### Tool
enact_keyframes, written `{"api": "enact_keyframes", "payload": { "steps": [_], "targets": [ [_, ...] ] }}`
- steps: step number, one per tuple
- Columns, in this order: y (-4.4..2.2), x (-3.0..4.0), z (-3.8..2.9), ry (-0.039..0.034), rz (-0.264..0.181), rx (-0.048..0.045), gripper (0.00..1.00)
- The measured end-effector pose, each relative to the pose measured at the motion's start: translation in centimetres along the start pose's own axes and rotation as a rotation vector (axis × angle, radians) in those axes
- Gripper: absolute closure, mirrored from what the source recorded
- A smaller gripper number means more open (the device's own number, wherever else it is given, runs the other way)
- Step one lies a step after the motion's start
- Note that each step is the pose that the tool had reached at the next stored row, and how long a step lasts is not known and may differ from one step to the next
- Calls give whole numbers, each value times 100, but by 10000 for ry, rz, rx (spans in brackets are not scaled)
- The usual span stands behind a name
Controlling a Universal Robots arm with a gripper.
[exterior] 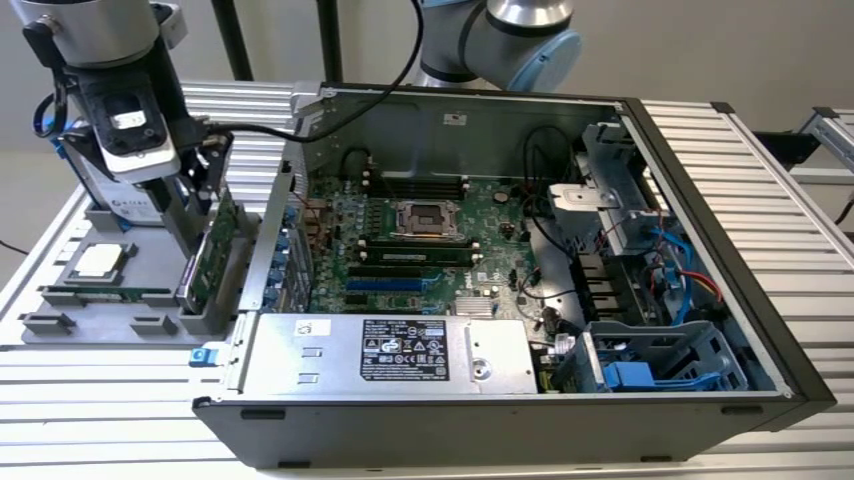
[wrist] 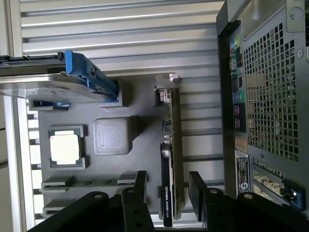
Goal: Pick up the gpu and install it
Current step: 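Pick up the gpu and move the gpu toward the slot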
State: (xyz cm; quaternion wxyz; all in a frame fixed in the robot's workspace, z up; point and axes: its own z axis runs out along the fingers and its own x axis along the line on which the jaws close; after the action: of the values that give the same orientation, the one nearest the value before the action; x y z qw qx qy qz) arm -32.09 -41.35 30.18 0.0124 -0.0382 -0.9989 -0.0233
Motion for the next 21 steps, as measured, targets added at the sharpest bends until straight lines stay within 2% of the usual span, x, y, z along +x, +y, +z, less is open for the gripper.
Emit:
{"api": "enact_keyframes", "payload": {
  "steps": [21],
  "targets": [
    [-7, -4, 157, 26, 2, 3, 0]
  ]
}}
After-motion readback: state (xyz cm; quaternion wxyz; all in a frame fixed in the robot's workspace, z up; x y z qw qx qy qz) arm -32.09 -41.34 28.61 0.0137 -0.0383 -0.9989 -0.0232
